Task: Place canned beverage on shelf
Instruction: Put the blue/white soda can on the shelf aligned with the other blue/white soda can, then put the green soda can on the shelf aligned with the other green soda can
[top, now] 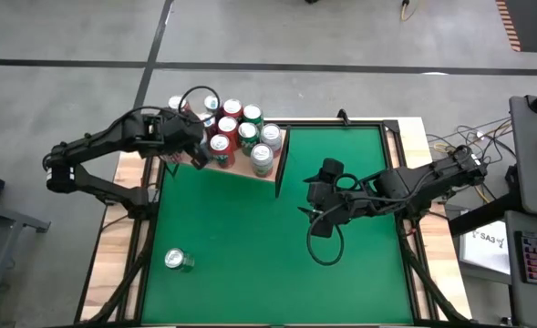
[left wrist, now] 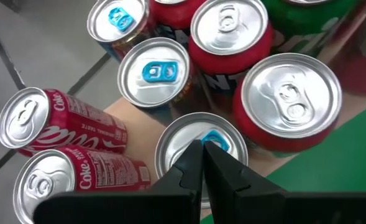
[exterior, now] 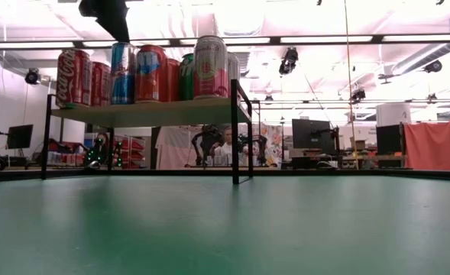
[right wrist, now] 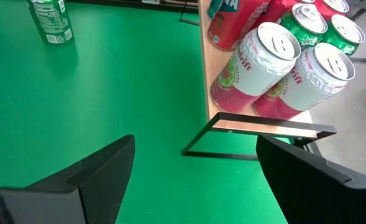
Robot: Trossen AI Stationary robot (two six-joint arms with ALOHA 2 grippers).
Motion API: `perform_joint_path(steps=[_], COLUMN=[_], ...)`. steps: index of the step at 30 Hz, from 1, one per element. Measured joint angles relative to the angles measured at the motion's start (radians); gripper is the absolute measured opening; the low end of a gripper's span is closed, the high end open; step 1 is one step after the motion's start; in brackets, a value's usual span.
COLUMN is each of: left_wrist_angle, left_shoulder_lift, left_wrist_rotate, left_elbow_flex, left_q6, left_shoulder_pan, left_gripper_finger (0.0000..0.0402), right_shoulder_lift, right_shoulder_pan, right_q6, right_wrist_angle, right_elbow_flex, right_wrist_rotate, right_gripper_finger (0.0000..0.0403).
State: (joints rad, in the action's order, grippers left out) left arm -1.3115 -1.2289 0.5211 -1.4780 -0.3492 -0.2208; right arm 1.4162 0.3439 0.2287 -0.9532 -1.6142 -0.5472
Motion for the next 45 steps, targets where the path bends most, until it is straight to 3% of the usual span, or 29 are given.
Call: perform_joint_path(steps=[28, 34, 41, 45], left_wrist_angle=[0.088, 0.181, 0.194, 0.191], left_shoulder_lift=[0.039, 0.071, 0.078, 0.054], left_wrist_rotate=[-0.004, 0.072, 0.222, 0.254], left_elbow_flex=[0.001, 0.001, 0.001, 0.001], left_q6=[0.001, -0.007, -0.131, -0.218], left_shoulder_pan=[0.024, 0.176, 0.453, 0.606], left_gripper_finger=[0.0, 0.0, 0.0, 0.0], right_shoulder_lift=[0.0, 0.001, 0.015, 0.037], right_shoulder_pan=[0.0, 0.0, 0.0, 0.0], right_q6=[0.0, 0.0, -0.017, -0.02], right_wrist_angle=[0.0, 0.0, 0.018, 0.035], right_elbow_flex=[0.0, 0.0, 0.009, 0.012], right_wrist_rotate=[-0.001, -0.003, -0.004, -0.004], right_gripper_finger=[0.0327, 0.0327, 0.0327, 0.0327])
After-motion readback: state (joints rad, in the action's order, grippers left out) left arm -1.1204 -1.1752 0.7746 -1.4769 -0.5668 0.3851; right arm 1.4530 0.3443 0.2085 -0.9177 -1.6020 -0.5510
